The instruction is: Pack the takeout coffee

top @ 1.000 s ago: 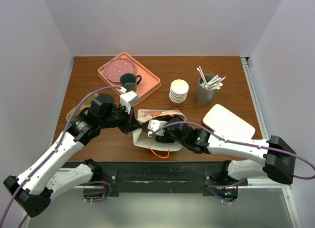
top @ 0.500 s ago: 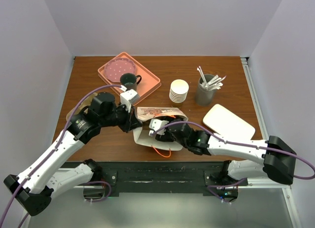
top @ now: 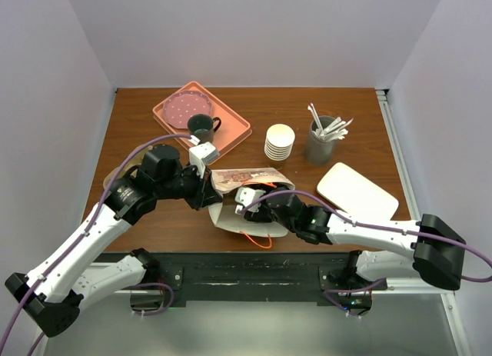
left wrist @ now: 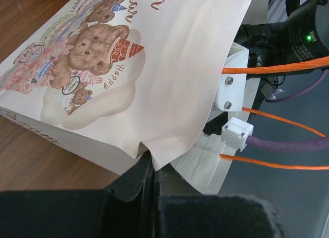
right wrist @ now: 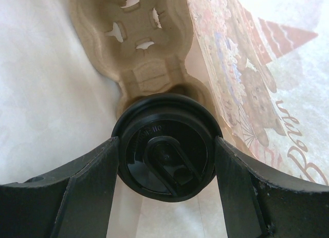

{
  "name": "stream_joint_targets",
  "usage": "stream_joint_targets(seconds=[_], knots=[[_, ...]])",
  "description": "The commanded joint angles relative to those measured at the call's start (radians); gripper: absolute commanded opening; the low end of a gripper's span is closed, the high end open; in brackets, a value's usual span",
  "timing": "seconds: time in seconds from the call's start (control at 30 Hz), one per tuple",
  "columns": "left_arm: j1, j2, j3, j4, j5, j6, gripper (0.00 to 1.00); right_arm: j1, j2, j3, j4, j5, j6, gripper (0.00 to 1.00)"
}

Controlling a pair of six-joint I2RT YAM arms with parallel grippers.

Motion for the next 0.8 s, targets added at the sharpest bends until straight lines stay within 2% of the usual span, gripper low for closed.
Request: stream_joint_targets(seconds=[0.0, 0.23, 0.77], knots=[[-0.020, -0.020, 0.033, 0.010, 0.110, -0.008, 0.03, -0.019, 0.035, -0.050, -0.023, -0.018, 0.029, 0.32], [-0.025, -0.017, 0.024, 0.014, 0.123, -0.014, 0.02, -0.020, 0.060, -0.065, 0.005, 0.009, -0.007, 0.31], [-0.025, -0.014, 0.031, -0.006, 0.116, -0.017, 0.00, -0.022, 0.155, -0.029, 0.028, 0.041, -0.037, 0.37]])
